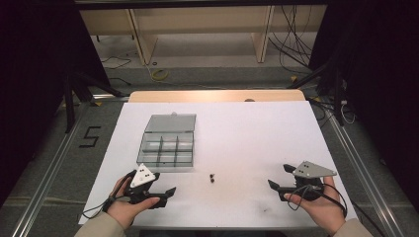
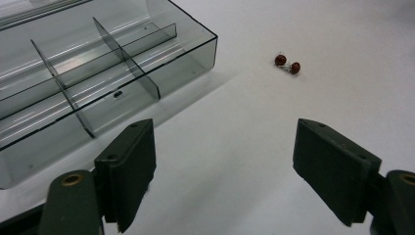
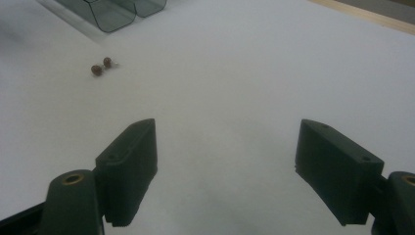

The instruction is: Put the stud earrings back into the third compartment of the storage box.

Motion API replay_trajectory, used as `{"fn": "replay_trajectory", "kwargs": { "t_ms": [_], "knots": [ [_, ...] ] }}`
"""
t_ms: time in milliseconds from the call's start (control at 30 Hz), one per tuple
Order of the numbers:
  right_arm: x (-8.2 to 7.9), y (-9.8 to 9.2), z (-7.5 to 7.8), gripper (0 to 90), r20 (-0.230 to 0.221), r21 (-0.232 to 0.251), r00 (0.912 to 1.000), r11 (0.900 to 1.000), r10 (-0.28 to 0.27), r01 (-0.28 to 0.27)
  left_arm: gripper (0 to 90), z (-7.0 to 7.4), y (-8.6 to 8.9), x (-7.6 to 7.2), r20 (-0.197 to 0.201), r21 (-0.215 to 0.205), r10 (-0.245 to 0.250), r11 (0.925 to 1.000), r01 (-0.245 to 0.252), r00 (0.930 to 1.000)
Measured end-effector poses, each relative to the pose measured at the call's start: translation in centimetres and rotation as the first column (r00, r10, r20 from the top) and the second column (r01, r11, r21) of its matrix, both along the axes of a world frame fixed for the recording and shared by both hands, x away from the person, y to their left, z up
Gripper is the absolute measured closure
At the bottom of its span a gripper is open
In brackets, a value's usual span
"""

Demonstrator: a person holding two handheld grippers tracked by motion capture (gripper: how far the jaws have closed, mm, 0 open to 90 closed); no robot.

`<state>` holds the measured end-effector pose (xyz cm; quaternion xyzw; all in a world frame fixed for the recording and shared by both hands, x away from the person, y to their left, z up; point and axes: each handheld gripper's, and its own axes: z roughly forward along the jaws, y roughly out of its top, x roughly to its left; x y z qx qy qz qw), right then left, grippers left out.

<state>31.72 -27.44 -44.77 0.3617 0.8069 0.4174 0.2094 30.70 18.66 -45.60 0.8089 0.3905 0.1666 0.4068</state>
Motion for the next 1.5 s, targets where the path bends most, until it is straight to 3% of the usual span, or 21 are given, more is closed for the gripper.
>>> {"fn": "replay_trajectory", "kwargs": {
  "t_ms": [233, 467, 633, 733, 867, 1100, 1300, 1367, 1500],
  "knots": [
    [0.3, 0.0, -0.3, 24.4, -0.015, -0.010, 0.9999, 1.000, -0.006, 0.006, 24.9, 0.0, -1.4, 0.0, -0.006, -0.013, -0.028, 0.9995, 0.028, 0.9996],
    [0.5, 0.2, -0.3, 24.4, -0.012, -0.014, 0.9999, 1.000, -0.008, 0.007, 25.7, 0.3, -3.7, 0.4, 0.008, 0.007, -0.053, 0.9986, 0.053, 0.9986],
    [0.7, 0.1, -0.3, 24.3, -0.023, -0.009, 0.9995, 1.000, -0.022, 0.022, 26.7, 0.4, -6.2, 0.8, 0.007, 0.019, -0.070, 0.9974, 0.070, 0.9975],
    [0.8, 0.2, -0.3, 24.3, -0.021, -0.011, 0.9995, 1.000, -0.023, 0.023, 27.3, 0.3, -8.2, 1.4, -0.009, 0.000, -0.097, 0.9953, 0.097, 0.9952],
    [0.8, 0.3, -0.3, 24.4, -0.017, -0.009, 0.9996, 1.000, -0.022, 0.022, 31.2, -0.2, -10.7, 2.2, -0.021, 0.035, -0.099, 0.9944, 0.100, 0.9949],
    [0.9, 0.2, -0.4, 24.4, -0.024, -0.010, 0.9996, 1.000, -0.017, 0.017, 35.8, -1.9, -13.5, 3.4, -0.032, 0.126, -0.030, 0.9915, 0.034, 0.9990],
    [1.1, 0.5, -0.4, 24.3, -0.026, -0.016, 0.9996, 1.000, -0.008, 0.008, 43.7, -2.8, -14.5, 3.8, -0.052, 0.128, 0.039, 0.9913, -0.032, 0.9979],
    [1.1, 0.6, -0.5, 24.3, -0.027, -0.017, 0.9996, 1.000, -0.010, 0.010, 45.3, -3.2, -14.8, 3.8, -0.059, 0.147, 0.061, 0.9878, -0.052, 0.9964],
    [1.1, 0.5, -0.5, 24.5, -0.029, -0.019, 0.9995, 1.000, -0.009, 0.009, 48.1, -3.3, -15.1, 3.8, -0.075, 0.140, 0.082, 0.9876, -0.070, 0.9938]
  ]
}}
